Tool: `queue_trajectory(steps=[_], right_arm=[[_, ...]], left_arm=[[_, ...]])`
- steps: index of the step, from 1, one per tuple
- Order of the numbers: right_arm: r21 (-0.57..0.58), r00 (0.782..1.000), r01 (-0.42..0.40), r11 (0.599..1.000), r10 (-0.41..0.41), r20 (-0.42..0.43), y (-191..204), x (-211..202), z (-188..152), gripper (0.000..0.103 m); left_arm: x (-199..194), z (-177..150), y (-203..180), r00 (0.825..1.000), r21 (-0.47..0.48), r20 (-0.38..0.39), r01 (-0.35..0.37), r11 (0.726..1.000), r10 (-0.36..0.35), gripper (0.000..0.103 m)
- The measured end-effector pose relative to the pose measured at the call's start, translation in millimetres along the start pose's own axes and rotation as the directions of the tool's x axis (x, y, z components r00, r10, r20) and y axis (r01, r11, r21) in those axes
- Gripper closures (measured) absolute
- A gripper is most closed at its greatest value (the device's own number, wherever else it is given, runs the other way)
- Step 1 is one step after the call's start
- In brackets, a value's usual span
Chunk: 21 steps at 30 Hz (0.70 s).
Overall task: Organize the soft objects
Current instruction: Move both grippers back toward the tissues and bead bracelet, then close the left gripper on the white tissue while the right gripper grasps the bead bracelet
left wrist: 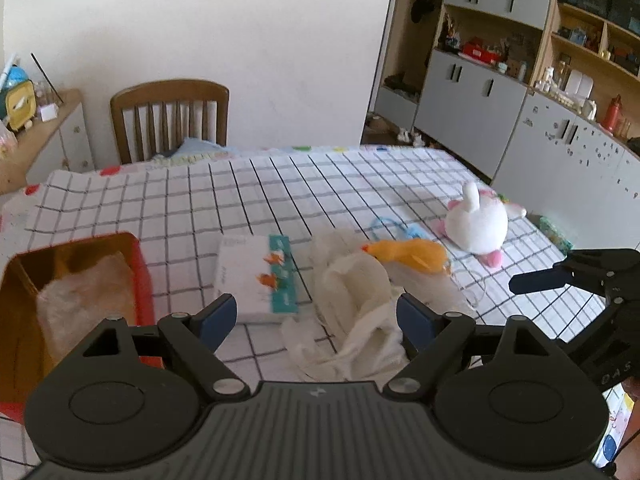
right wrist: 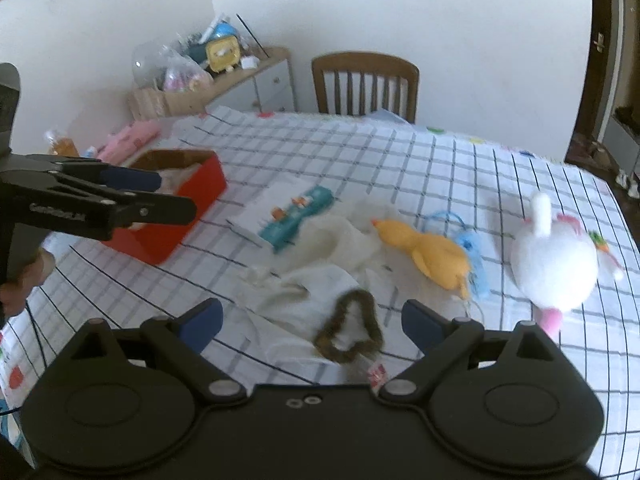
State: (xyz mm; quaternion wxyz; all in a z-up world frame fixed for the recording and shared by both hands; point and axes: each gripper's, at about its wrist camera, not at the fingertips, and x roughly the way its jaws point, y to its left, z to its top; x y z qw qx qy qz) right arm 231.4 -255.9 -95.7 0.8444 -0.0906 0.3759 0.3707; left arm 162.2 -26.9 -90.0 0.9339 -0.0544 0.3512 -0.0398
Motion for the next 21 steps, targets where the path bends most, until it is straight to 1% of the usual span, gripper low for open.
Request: queue_trajectory(steps=[4, 8, 13, 18, 21], right_arm=[[0.012, 0.999, 0.012, 1.000, -0.011, -0.033, -12, 11, -10, 0.009], [0.018, 0.998, 0.012, 1.000, -0.011, -0.065, -20, 23, -17, 0.013], [0.008, 0.996, 0.005, 1.000, -0.004, -0.090, -25, 35, -18, 0.020], [-0.007, 0.992, -0.018, 1.000, 0.017, -0.124, -26, 49, -17, 0.026], [-0.015, 0.990, -0.025, 1.000, 0.023, -0.142, -27, 58, -16, 0.029]], left_arm=[[19, -11, -10, 0.999, -0.021, -0.037, 0.011, 1.000, -0.012, 0.016], [40, -19, -19, 0.997, -0.007, -0.078, -0.006, 1.000, 0.005, 0.016], [64, -27, -29, 0.992, 0.015, -0.127, -0.003, 1.000, 0.005, 0.016], [80, -31, -34, 0.988, 0.035, -0.155, 0.004, 0.999, 0.001, 0.016], [87, -32, -33, 0.986, 0.034, -0.165, -0.007, 0.999, 0.013, 0.016]])
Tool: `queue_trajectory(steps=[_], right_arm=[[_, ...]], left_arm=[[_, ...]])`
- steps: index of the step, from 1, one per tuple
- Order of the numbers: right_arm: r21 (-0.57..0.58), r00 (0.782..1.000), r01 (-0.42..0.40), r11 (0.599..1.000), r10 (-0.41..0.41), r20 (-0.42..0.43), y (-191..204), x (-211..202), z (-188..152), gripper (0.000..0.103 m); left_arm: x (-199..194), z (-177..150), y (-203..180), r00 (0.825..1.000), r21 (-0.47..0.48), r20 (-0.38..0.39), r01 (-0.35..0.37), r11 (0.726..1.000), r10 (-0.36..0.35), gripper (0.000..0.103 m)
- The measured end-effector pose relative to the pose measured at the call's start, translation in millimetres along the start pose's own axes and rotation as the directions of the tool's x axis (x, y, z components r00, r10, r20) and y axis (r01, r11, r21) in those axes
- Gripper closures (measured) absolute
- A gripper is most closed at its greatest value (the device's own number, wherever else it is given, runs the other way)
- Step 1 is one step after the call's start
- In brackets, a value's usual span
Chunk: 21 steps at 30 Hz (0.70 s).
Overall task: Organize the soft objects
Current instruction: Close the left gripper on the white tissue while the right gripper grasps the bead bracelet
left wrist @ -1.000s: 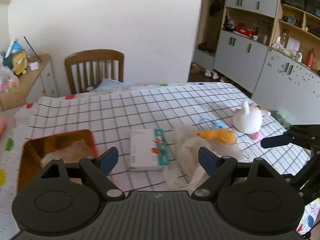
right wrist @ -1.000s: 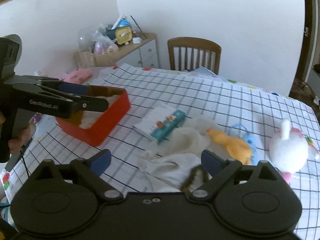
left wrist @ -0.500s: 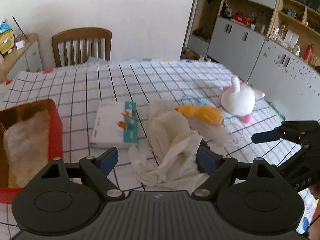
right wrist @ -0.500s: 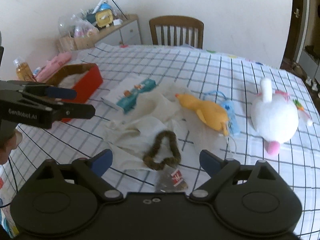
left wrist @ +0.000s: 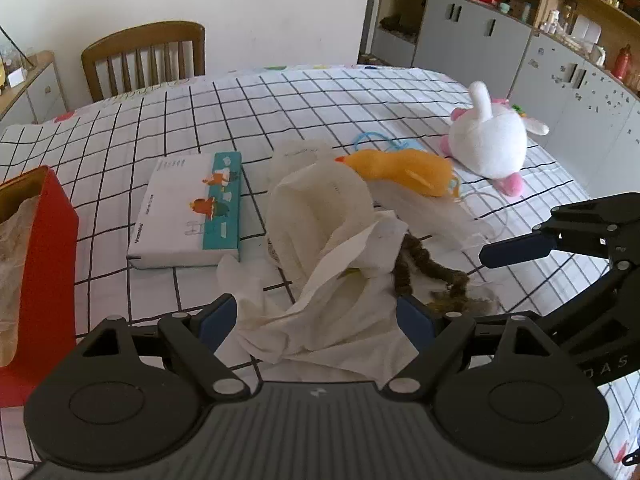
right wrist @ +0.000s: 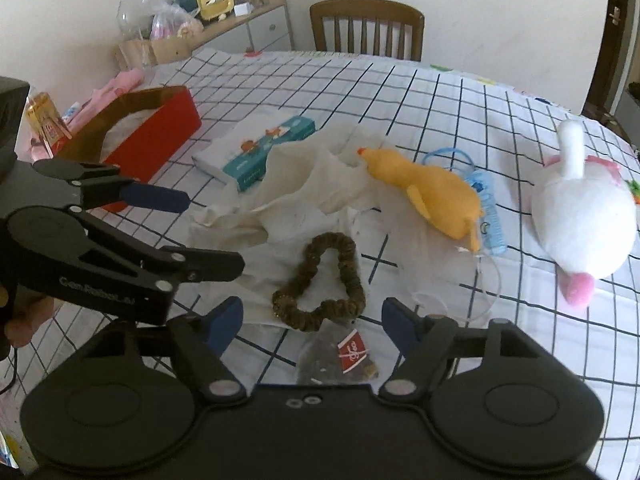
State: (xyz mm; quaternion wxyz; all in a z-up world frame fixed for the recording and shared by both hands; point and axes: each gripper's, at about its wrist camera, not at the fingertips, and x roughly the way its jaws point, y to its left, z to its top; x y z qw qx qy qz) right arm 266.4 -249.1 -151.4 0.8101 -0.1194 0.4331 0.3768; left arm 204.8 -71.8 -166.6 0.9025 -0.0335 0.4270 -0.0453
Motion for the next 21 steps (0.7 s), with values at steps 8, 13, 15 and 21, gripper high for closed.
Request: queue_trajectory(steps=[8, 13, 15, 21], right_arm=[[0.045, 0.999, -0.019, 0.999, 0.021, -0.039, -13, 15, 4, 0.035], [0.079, 0.998, -0.034, 0.996, 0.039, -0.057, -17, 22, 6, 0.041], [0.080, 0.997, -0.041, 0.996, 0.045, -0.060, -16, 23, 6, 0.047], [0.077, 0.998, -0.041, 0.996, 0.045, -0.053, -13, 21, 8, 0.065]], left_arm=[[12, 1, 6, 0.999, -0.004, -0.024, 0.022, 1.000, -0.022, 0.016], [18, 1, 8, 0.999, -0.009, -0.038, 0.026, 1.000, -0.026, 0.029], [19, 1, 8, 0.999, -0.004, -0.039, 0.020, 1.000, -0.020, 0.035], [19, 1, 8, 0.999, -0.002, -0.037, 0.038, 0.999, -0.038, 0.061]])
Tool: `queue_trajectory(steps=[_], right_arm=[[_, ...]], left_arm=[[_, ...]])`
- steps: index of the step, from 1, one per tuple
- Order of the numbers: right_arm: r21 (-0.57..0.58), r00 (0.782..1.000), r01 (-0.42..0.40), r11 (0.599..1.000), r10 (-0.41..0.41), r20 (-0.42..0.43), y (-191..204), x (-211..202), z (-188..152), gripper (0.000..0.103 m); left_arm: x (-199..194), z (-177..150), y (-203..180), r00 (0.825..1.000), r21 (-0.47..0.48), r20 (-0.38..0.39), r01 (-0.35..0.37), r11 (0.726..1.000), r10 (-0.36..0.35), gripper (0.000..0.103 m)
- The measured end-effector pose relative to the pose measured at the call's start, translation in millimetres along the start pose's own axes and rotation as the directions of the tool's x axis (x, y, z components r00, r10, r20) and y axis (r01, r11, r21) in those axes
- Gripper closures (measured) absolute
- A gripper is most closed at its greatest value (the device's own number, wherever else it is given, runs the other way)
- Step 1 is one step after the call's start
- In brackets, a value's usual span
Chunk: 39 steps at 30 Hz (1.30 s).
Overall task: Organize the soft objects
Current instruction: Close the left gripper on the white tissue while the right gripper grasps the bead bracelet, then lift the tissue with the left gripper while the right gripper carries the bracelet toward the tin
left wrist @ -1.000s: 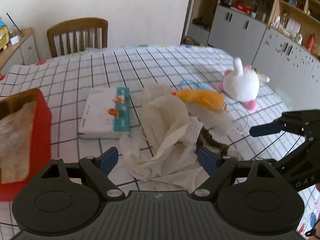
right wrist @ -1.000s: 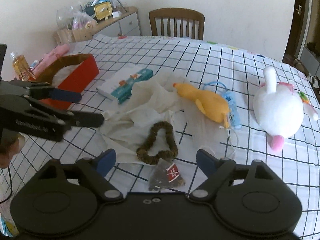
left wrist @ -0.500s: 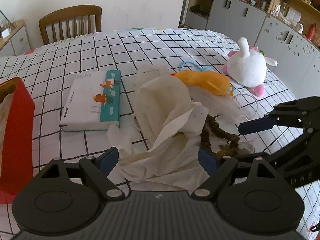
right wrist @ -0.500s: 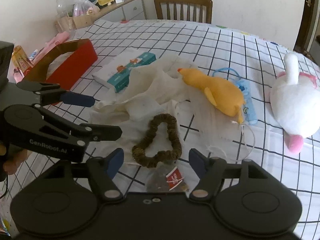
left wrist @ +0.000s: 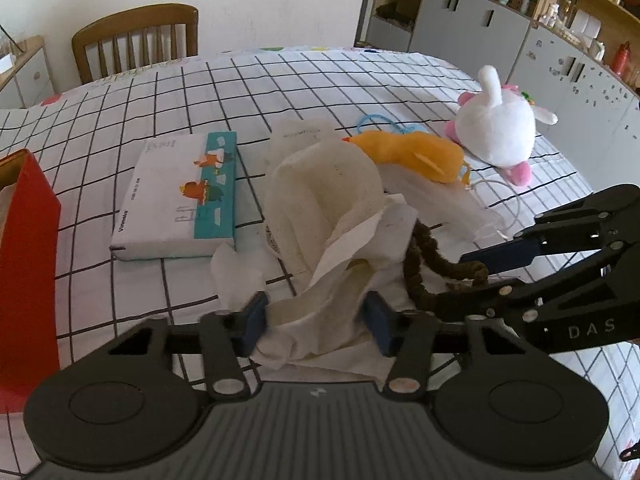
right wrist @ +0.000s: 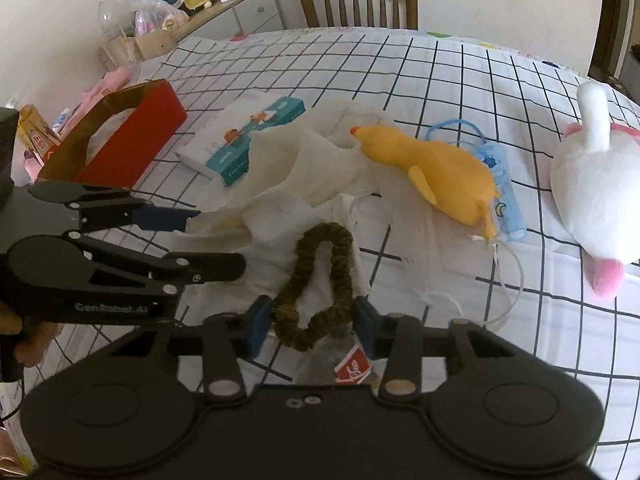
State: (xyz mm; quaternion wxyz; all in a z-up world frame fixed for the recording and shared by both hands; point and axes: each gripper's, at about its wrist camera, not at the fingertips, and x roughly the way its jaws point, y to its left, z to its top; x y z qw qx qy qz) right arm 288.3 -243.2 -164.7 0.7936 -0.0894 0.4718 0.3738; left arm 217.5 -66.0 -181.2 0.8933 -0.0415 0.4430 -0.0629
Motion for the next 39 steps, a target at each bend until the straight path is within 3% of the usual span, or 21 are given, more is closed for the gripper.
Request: queue_trajectory(steps=[7, 9, 16, 28, 39], right_arm=[[-0.023, 0.999, 0.021, 1.000, -0.020, 0.040, 5, -11, 2, 0.078], [-0.019, 0.998, 0.021, 1.000, -0.020, 0.053, 5, -14, 2, 0.094], [-0.038, 0.995, 0.046, 0.998, -0.043, 0.091, 11, -24, -1, 0.095], [-0.014, 0.971, 0.035, 0.999, -0.031, 0.235, 26, -74, 4, 0.095], [0.014, 0.972, 0.057, 0.998, -0.059, 0.228, 25, -75, -5, 0.095]], left_arm=[[-5, 0, 0, 1.000, -0.003, 0.016, 0.010, 1.000, -0.010, 0.083], [-6, 1, 0, 1.000, -0.007, 0.017, 0.011, 1.000, -0.011, 0.085], [-14, 1, 3, 0.999, -0.022, 0.036, 0.026, 0.999, -0.025, 0.090], [-48, 7, 7, 0.992, -0.058, 0.106, 0.072, 0.996, -0.066, 0.093], [-43, 0, 8, 0.997, -0.031, 0.065, 0.039, 0.999, -0.037, 0.093]])
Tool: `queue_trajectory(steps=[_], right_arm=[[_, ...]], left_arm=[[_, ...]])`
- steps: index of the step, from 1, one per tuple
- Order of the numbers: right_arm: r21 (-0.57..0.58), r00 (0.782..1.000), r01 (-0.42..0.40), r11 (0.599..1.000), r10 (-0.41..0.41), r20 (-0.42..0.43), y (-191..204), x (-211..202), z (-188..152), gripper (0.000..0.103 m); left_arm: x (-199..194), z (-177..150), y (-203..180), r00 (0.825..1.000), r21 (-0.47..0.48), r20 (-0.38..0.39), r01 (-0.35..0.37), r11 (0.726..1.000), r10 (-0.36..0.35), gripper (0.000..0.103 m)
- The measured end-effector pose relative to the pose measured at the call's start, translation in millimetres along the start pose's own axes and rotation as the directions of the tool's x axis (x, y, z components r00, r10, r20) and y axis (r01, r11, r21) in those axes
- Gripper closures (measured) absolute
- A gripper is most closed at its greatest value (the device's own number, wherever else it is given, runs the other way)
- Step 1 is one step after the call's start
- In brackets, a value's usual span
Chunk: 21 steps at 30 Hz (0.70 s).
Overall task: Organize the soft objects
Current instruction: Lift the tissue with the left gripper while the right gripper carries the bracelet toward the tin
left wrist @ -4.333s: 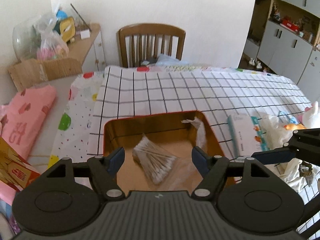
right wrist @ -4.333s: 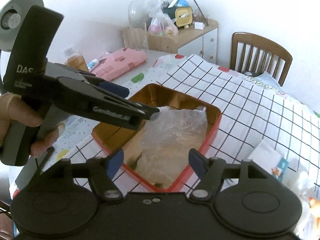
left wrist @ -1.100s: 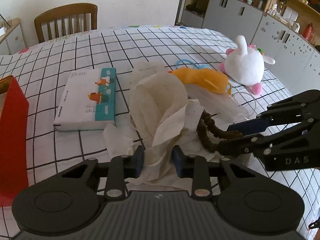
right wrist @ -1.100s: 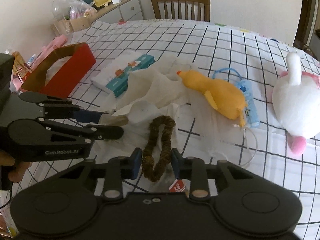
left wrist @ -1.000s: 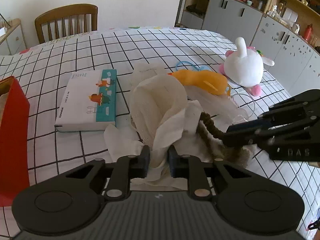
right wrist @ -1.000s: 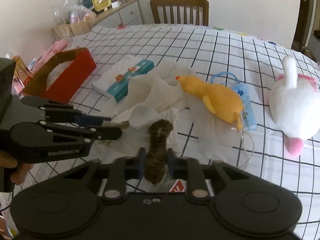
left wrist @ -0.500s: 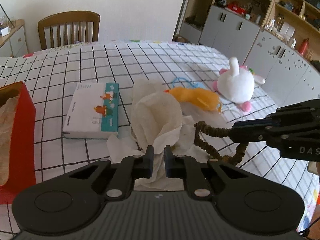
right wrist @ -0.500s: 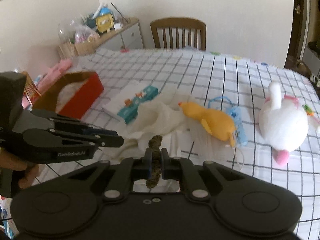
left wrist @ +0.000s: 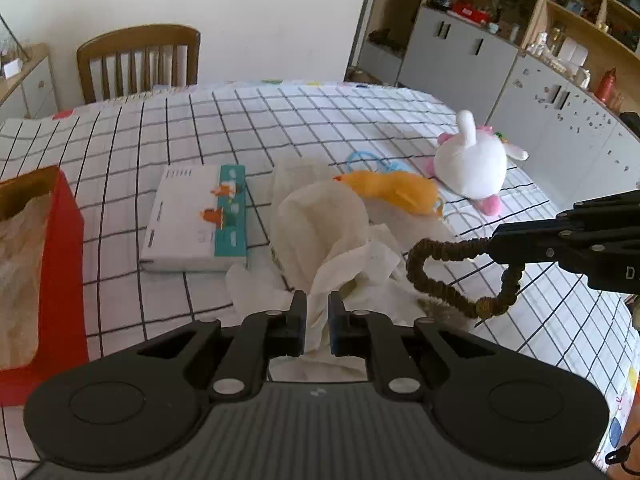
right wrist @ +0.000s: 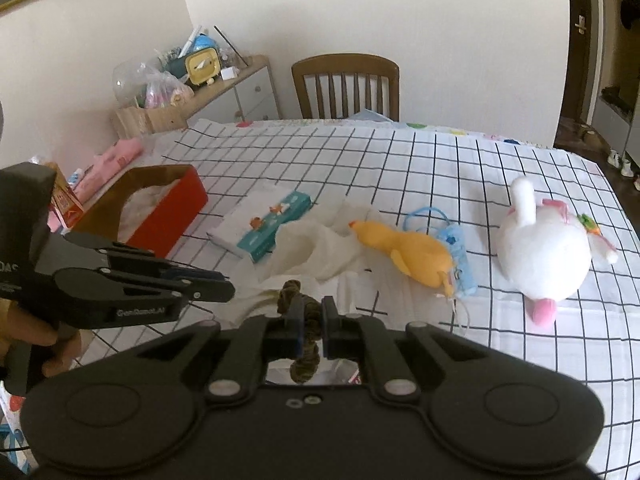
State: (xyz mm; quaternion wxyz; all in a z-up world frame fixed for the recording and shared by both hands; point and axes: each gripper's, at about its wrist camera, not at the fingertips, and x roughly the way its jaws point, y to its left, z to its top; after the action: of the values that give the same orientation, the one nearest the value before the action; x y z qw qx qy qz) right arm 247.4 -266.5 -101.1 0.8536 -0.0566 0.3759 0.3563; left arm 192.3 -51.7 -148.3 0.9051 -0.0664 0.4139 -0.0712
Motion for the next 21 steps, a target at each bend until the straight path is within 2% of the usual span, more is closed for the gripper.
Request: queue_trajectory(steps=[6, 9, 10, 13, 17, 21], right_arm=[[0.016, 1.000, -0.004, 1.000, 0.004, -0.001, -2, 4, -1, 0.095], [0.020, 1.000, -0.007, 1.000, 0.007, -0.001, -4, 4, -1, 0.095], [0.021, 1.000, -0.008, 1.000, 0.008, -0.001, -4, 4, -1, 0.095], [0.029, 1.000, -0.013, 0.999, 0.013, -0.002, -6, 4, -1, 0.095], [0.032, 1.000, -0.017, 0.999, 0.017, -0.004, -8, 4, -2, 0.095], [0.037, 1.000, -0.018, 0.999, 0.018, -0.009, -9, 6, -2, 0.095]], left_arm=[[5, -3, 2, 1.000, -0.024, -0.024, 0.015, 1.000, -0.015, 0.092], [7, -5, 3, 0.999, -0.023, -0.033, 0.018, 1.000, -0.019, 0.084], [8, -6, 3, 0.999, -0.026, -0.038, 0.022, 0.999, -0.023, 0.075], [11, -9, 4, 0.998, -0.042, -0.047, 0.045, 0.998, -0.047, 0.026], [15, -11, 1, 0.996, -0.031, -0.059, 0.058, 0.998, -0.060, 0.026], [30, -12, 1, 0.996, -0.017, -0.087, -0.002, 1.000, 0.001, 0.026]])
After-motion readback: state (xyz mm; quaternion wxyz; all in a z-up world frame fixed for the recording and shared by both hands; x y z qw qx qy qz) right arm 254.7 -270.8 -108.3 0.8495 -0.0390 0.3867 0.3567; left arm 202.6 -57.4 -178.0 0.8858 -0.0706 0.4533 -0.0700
